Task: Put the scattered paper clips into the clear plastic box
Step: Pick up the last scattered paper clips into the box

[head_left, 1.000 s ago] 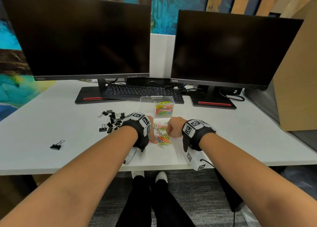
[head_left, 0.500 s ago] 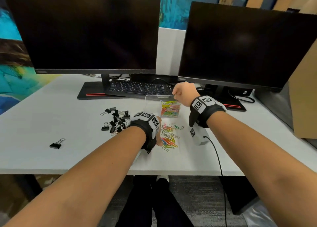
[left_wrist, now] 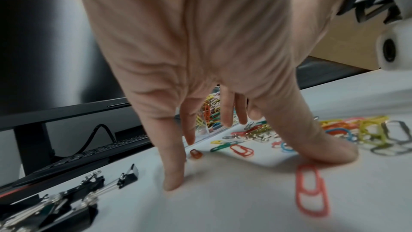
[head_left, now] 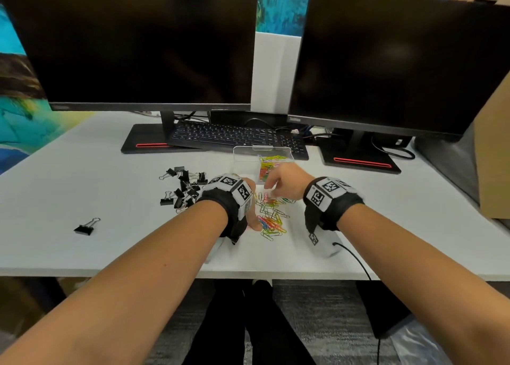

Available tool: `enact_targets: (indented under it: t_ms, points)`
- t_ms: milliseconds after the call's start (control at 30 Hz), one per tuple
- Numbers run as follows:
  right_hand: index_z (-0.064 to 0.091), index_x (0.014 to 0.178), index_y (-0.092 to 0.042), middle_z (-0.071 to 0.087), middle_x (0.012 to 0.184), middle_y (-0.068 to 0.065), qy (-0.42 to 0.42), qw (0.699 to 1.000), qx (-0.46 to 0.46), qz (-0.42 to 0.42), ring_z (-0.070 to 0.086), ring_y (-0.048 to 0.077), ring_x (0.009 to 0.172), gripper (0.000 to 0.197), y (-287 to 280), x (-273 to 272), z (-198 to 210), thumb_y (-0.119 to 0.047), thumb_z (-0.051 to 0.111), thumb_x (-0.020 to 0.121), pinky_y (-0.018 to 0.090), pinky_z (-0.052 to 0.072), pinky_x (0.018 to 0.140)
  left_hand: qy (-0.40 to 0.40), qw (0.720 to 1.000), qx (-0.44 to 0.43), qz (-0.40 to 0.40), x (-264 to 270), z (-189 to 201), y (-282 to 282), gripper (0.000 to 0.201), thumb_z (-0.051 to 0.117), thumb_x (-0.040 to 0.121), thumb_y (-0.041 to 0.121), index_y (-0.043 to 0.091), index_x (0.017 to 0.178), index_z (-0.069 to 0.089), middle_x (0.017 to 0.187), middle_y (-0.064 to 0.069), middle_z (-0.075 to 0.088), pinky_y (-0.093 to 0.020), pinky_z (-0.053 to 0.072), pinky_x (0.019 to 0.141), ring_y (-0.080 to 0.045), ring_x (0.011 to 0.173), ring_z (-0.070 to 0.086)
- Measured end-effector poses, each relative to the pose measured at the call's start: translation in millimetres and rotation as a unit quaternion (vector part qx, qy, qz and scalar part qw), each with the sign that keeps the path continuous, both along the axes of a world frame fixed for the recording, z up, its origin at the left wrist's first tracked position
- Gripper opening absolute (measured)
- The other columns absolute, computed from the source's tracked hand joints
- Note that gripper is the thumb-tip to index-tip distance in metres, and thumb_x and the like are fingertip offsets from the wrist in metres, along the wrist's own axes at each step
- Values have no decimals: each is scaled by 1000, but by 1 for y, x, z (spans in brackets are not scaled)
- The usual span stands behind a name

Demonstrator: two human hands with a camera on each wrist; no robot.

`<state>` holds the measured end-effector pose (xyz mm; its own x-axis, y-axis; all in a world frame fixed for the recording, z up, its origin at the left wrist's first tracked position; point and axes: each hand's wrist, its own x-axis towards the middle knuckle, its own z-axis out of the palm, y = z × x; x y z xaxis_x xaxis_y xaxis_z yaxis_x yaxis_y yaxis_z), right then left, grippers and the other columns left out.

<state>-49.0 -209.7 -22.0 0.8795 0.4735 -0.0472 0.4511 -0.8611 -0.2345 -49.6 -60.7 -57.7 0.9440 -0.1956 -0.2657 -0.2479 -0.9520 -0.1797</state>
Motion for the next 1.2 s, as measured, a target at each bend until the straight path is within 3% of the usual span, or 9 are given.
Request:
enact_targets:
  t_ms: [100,167,333,467,667,833,933,1100,1200]
  points:
    - [62,124,-15,59,127,4,26,997,-78,14,56,20,113,41,11,-3,-9,-22,68,83,27,42,92,-9,1000,-10,9,-4,0,2,87,65,33,85,21,85,34,90,-3,49,-42,51,85,-27,92,55]
    - [64,122,-16,62,125,4,27,996,-87,23,55,21,116,39,16,-1,-12,-19,68,83,27,41,94,-7,1000,-12,10,-6,1,2,85,67,40,83,19,87,35,88,-3,45,-42,51,87,-27,96,55]
    - [76,99,-12,73,102,5,37,999,-33,-6,64,22,102,22,17,1,-13,-7,72,78,23,46,86,17,1000,0,4,-5,8,-2,88,70,38,82,15,89,44,86,-3,52,-40,54,85,-26,91,60]
    - [75,96,-8,73,102,7,34,999,-19,-15,65,22,98,18,16,-3,-14,-6,71,79,27,51,90,18,1000,-8,0,-4,7,-3,83,69,39,82,20,86,40,88,-1,52,-40,53,86,-27,93,59]
    - [75,90,-10,71,100,4,29,999,27,-29,59,13,88,13,5,1,-9,-5,65,83,22,46,80,27,1000,-13,-9,-7,9,-4,73,67,42,82,22,67,33,81,-1,50,-41,53,84,-27,88,59]
    - [75,88,-15,71,90,2,-51,987,128,-80,62,12,85,10,3,19,24,-12,68,83,21,49,82,33,999,-12,-1,-1,0,-4,82,56,27,89,22,68,33,89,-7,59,-43,53,82,-27,88,58]
    - [76,88,-11,73,90,7,-115,973,176,-99,63,13,83,10,10,35,37,-10,68,82,24,51,88,35,999,-19,-2,-4,3,-4,84,62,36,86,19,78,35,91,-8,55,-44,52,83,-29,92,58]
    - [77,95,-16,72,104,5,-72,990,71,-100,59,21,110,17,16,52,32,-11,64,86,30,43,103,33,999,-24,-8,-9,8,-5,80,65,43,83,17,81,41,87,-9,53,-45,53,83,-26,95,58]
    - [75,100,-15,71,108,5,-97,984,100,-107,60,22,109,22,7,46,29,-9,58,88,28,41,101,32,999,-29,-7,-9,9,-4,88,63,37,85,18,91,47,93,-9,54,-44,52,83,-26,97,57]
